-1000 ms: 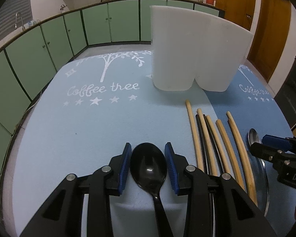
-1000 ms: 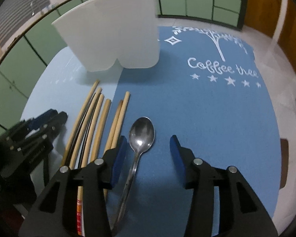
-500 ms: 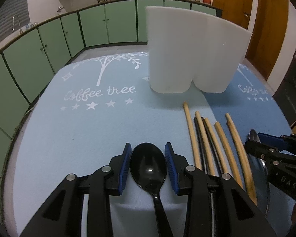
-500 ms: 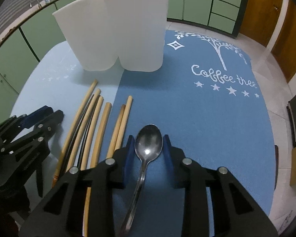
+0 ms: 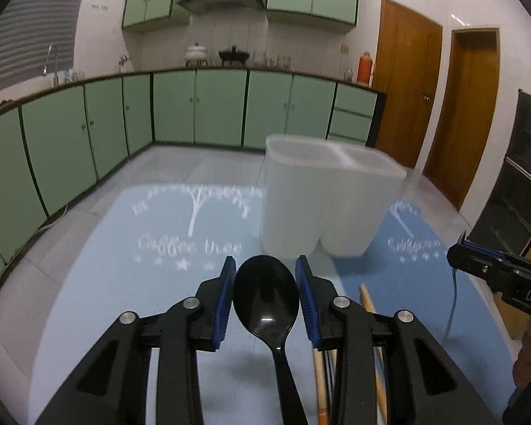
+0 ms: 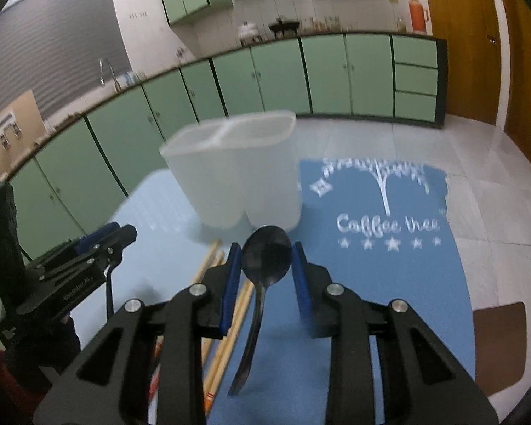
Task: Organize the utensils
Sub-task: 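Carry both spoons over the white holder and open both grippers to drop them in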
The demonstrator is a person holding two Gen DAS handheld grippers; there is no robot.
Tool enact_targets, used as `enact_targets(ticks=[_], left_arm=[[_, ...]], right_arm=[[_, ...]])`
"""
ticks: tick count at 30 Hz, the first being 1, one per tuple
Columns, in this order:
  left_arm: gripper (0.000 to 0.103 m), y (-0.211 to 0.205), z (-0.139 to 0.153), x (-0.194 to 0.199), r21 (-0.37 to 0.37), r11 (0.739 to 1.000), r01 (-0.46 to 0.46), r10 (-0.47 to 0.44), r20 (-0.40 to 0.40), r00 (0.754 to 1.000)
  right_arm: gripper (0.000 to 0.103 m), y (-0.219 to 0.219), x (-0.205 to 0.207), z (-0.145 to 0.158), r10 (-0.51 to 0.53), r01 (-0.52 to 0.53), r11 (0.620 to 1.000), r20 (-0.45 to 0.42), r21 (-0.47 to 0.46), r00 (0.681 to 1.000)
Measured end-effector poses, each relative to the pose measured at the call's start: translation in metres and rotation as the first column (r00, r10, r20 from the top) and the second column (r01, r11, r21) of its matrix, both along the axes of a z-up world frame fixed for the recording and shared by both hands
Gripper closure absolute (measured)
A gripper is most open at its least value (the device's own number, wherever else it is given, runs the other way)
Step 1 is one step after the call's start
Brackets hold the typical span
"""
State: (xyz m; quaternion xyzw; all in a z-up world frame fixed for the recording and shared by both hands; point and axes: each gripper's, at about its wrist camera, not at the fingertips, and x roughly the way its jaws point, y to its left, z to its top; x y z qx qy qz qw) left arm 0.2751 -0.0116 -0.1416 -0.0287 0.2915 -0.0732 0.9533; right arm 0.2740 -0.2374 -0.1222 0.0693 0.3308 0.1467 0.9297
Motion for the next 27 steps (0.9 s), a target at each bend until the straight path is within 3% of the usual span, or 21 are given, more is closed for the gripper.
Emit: enact_targets(ticks=[9,18,22,27], left_arm=[[0.069,-0.001,0.056,0.016,-0.02,1.0,-0.006,0.009,0.164,0.986],[0.069,-0.02,0.117,0.081,-0.024,1.0,0.011,-0.002,0.343,0.939],[0.069,-0.027,0.125,0.115,-0.032,1.0,0.0,0.012,0.379,0.925],[0.069,-0.03,0.114,0.144,-0.039,0.999,-0.021,0.034,0.375,0.926]], right_arm=[[0.076,-0.014,0.011,0.062,0.019,-0.03,0.998,0.168,0.062,0.986],[0.076,-0.018,0.066,0.119,0.015,-0.036,0.997,0.305,0.063,0.952],[0.076,-0.017,0.1,0.124,-0.015,0.0,0.999,0.321,0.045,0.947],[0.076,-0.01,0.144,0.107,-0.054,0.061,0.998,0.305,-0.012,0.951]])
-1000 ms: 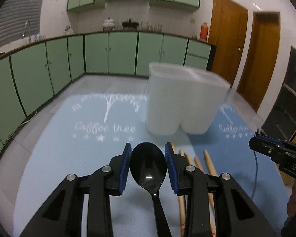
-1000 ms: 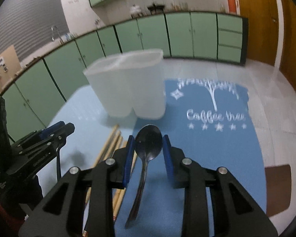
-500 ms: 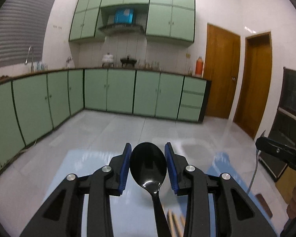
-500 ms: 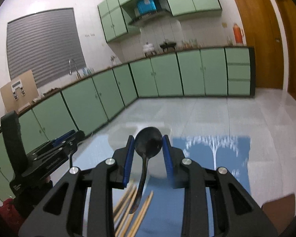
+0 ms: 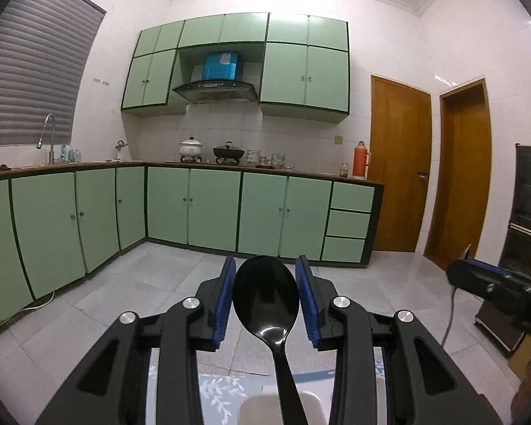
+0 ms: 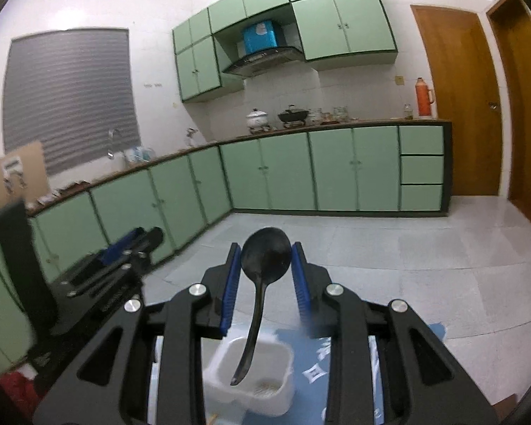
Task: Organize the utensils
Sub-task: 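Carry both spoons over the white holder and open both grippers to drop them in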
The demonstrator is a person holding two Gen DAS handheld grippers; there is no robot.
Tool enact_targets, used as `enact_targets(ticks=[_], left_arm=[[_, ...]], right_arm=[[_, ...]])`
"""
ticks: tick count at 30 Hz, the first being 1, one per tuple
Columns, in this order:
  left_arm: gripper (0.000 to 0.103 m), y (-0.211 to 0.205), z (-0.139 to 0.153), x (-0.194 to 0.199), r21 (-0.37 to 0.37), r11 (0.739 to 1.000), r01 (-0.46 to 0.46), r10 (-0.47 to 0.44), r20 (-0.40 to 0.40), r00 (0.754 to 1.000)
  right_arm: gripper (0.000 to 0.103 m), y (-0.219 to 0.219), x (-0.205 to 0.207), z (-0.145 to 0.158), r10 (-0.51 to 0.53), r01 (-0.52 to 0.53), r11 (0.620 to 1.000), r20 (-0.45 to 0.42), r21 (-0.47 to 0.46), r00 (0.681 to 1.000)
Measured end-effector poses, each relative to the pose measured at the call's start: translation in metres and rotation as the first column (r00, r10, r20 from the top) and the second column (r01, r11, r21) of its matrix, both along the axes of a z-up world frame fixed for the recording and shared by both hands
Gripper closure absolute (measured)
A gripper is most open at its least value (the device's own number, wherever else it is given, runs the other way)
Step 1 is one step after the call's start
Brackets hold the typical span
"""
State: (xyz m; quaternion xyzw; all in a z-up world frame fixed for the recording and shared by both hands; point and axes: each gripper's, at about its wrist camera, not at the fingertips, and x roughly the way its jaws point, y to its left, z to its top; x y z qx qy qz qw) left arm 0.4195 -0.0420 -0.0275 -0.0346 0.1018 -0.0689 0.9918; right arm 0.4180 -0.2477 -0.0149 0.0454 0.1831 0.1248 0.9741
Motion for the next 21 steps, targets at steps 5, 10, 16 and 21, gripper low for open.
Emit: enact_targets(ticks=[5,10,16,21], left_arm=[[0.069,-0.007,-0.018,0.017,0.022,1.0,0.001,0.0,-0.029,1.0],[0.068,-0.005,-0.035,0.022,0.02,1.0,0.013,-0.011,-0.084,0.996],[0.066,0.005,-0.042,0.007,0.01,1.0,0.018,-0.017,-0.104,0.994],[0.059,0.014,-0.032,-0.013,0.002,1.0,0.013,-0.012,-0.091,0.996]], right_arm=[[0.076,0.01,0.033,-0.039,-0.036,0.032,0.998,-0.062,-0.058,0.997],[0.075,0.02,0.035,-0.065,-0.017,0.009,0.998,-0.118,-0.063,0.993],[0.069,0.017,0.025,-0.071,0.0,-0.005,1.0,-0.147,-0.028,0.989],[0.061,0.007,0.005,-0.061,-0.009,0.009,1.0,-0.133,0.004,0.991]])
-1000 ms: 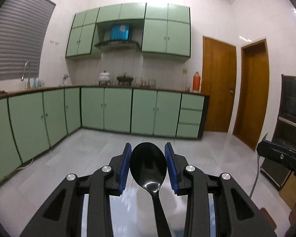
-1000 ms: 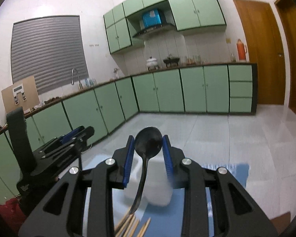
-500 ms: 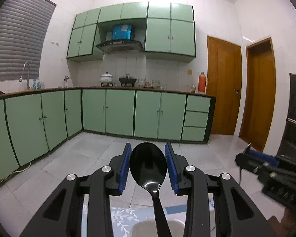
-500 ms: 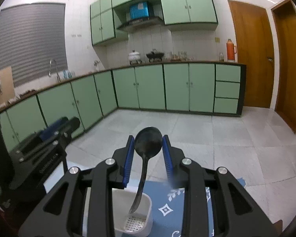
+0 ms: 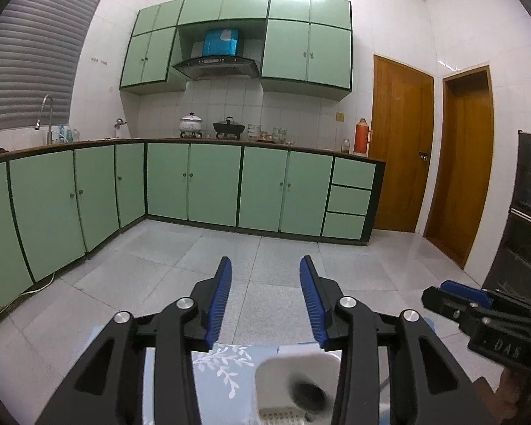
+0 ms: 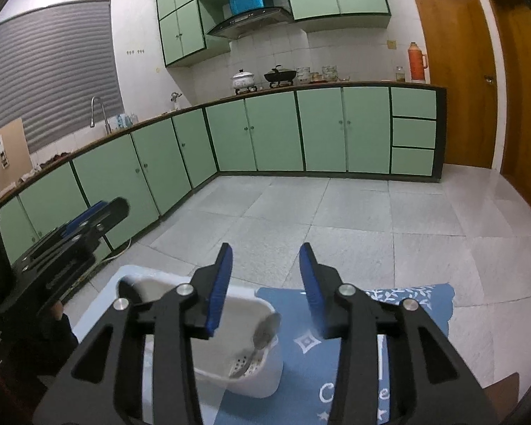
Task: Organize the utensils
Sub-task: 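Carry both spoons over the white holder and open both grippers to drop them in, then lower the left gripper onto a red-patterned chopstick and close it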
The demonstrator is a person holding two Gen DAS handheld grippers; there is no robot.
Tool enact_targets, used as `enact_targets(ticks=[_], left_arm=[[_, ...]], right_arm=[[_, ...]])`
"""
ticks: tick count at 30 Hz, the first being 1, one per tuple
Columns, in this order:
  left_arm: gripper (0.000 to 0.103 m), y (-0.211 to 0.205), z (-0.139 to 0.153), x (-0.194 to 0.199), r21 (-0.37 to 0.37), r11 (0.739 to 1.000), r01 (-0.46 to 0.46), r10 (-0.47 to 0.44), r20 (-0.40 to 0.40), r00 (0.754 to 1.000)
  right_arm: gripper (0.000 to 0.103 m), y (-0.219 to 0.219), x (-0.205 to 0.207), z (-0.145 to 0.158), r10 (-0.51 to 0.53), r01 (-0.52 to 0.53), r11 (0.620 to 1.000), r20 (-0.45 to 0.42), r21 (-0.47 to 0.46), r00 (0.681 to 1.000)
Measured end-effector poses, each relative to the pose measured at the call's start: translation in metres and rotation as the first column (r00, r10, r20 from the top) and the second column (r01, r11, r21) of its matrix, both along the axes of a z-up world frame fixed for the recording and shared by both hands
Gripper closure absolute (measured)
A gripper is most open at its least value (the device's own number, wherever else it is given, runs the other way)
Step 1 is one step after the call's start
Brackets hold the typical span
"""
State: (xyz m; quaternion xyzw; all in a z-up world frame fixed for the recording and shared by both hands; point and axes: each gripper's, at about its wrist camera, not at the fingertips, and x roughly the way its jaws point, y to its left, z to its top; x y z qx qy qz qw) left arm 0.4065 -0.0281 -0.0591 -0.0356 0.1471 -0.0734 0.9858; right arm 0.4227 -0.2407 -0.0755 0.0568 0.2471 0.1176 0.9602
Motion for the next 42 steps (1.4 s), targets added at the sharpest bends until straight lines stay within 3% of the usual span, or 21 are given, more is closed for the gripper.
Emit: enact_targets(ticks=[7,9,15,25,34,39,42], left_arm=[[0.045,0.01,0.01,-0.056,0.015,1.0,-0.013,0.013,-0.022,1.0],[0.037,0.012,0.007,-0.075,0.01,1.0,-0.002,0.003,-0.049,0.999],[0.024,0.02,-0.022,-0.137,0.003,1.0,0.024,-0.023,-0.168,0.985],[0.023,0.022,-0.085,-0.224,0.076,0.995,0.058,-0.03,-0.331,0.943],[0.025,0.017,-0.131,-0.261,0.152,0.983,0.107,-0.025,-0.464,0.885],[0.028,0.017,-0.144,-0.277,0.168,0.973,0.161,-0.05,-0.525,0.85],[0.028,0.013,-0.148,-0.284,0.196,0.963,0.186,-0.053,-0.536,0.842]], right_arm=[[0.022,-0.011,-0.07,0.007,-0.047,0.046,0.999,0.038,0.014,0.998],[0.014,-0.014,-0.097,0.003,-0.07,0.069,0.997,0.034,0.025,0.997],[0.01,-0.017,-0.157,-0.019,-0.094,0.094,0.995,-0.026,0.018,0.995],[0.009,-0.002,-0.247,-0.071,-0.113,0.112,0.994,-0.156,-0.014,0.981],[0.009,0.001,-0.285,-0.091,-0.102,0.104,0.995,-0.221,-0.003,0.97],[0.009,-0.001,-0.296,-0.089,-0.109,0.111,0.994,-0.215,-0.003,0.971],[0.009,-0.005,-0.299,-0.088,-0.118,0.122,0.992,-0.213,0.005,0.97]])
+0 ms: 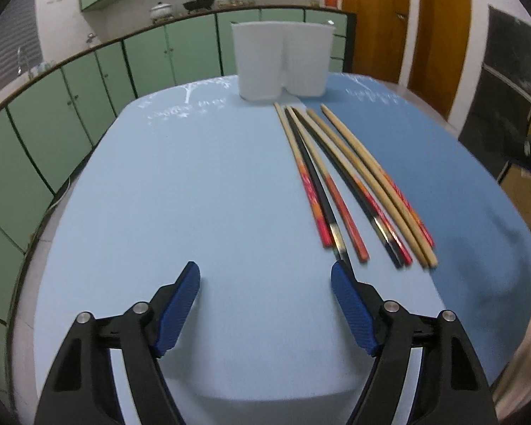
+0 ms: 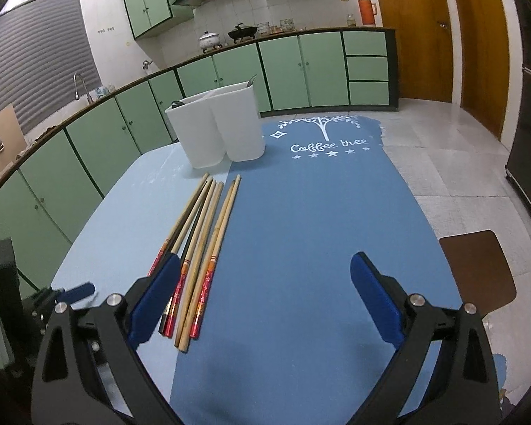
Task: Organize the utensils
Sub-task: 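Lower the left gripper onto a red-patterned chopstick and close it, then close the right gripper on a red-patterned chopstick while the left gripper holds its chopstick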
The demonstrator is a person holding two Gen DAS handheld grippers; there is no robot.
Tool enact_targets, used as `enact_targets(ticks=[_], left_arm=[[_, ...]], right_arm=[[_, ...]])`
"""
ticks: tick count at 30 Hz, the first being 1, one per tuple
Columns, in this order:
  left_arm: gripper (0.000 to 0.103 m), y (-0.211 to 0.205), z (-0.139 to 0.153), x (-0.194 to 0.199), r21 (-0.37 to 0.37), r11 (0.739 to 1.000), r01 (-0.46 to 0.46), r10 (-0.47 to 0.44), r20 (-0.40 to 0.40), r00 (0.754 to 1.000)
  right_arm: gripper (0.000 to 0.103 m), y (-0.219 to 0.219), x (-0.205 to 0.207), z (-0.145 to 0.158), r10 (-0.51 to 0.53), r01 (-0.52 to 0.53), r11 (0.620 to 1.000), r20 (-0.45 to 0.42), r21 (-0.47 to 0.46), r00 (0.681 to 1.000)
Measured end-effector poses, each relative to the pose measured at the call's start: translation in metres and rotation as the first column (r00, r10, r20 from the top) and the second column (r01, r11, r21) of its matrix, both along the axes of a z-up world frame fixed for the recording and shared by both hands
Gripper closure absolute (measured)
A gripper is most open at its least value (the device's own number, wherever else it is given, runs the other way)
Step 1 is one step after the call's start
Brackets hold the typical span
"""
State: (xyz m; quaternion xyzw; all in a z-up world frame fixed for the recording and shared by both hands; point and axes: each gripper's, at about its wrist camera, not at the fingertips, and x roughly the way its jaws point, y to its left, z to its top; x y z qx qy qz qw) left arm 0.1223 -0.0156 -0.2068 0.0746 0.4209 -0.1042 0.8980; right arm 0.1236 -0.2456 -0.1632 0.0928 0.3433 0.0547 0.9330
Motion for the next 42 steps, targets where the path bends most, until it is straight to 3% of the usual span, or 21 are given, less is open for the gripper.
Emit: enact_targets(ticks=[7,9,12,18,26,31,34,39,42], left_arm=[[0.028,-0.006,-0.005,0.006,-0.012,0.999,-0.045,0.045,-0.008,0.999],[0.034,-0.009,-0.003,0.007,-0.026,0.999,-0.031,0.03,-0.013,0.999],[0.035,-0.016,-0.001,0.005,-0.059,0.998,0.023,-0.025,-0.023,0.999],[0.035,0.0,0.002,0.007,-0.041,0.998,-0.049,0.048,-0.009,0.999],[0.036,-0.011,-0.002,0.012,-0.037,0.999,-0.023,0.023,-0.008,1.0],[0.049,-0.018,-0.003,0.02,-0.038,0.998,-0.047,0.047,0.007,0.999],[0.062,-0.024,-0.003,0.021,-0.041,0.998,-0.04,0.041,0.021,0.999],[0.096,-0.024,-0.004,0.023,-0.109,0.994,-0.011,0.013,0.02,1.0],[0.097,-0.023,-0.004,0.023,-0.124,0.992,-0.022,0.025,0.02,0.999]], right_arm=[[0.009,-0.002,-0.005,0.006,0.004,-0.004,1.0,0.014,0.001,1.0],[0.009,-0.002,-0.005,0.005,0.001,-0.001,1.0,0.012,-0.002,1.0],[0.009,-0.004,-0.004,0.004,-0.006,0.006,1.0,0.003,0.001,1.0],[0.009,-0.001,-0.007,0.001,0.017,-0.017,1.0,-0.002,-0.011,1.0],[0.009,0.008,-0.009,-0.006,0.035,-0.036,0.999,-0.023,-0.022,0.999],[0.01,0.006,-0.01,-0.005,0.034,-0.034,0.999,-0.012,-0.016,0.999],[0.01,0.011,-0.011,-0.009,0.05,-0.051,0.998,-0.016,-0.023,0.999],[0.024,0.02,-0.012,-0.016,0.09,-0.092,0.995,-0.042,-0.038,0.995],[0.03,0.024,-0.014,-0.02,0.109,-0.112,0.992,-0.055,-0.053,0.993]])
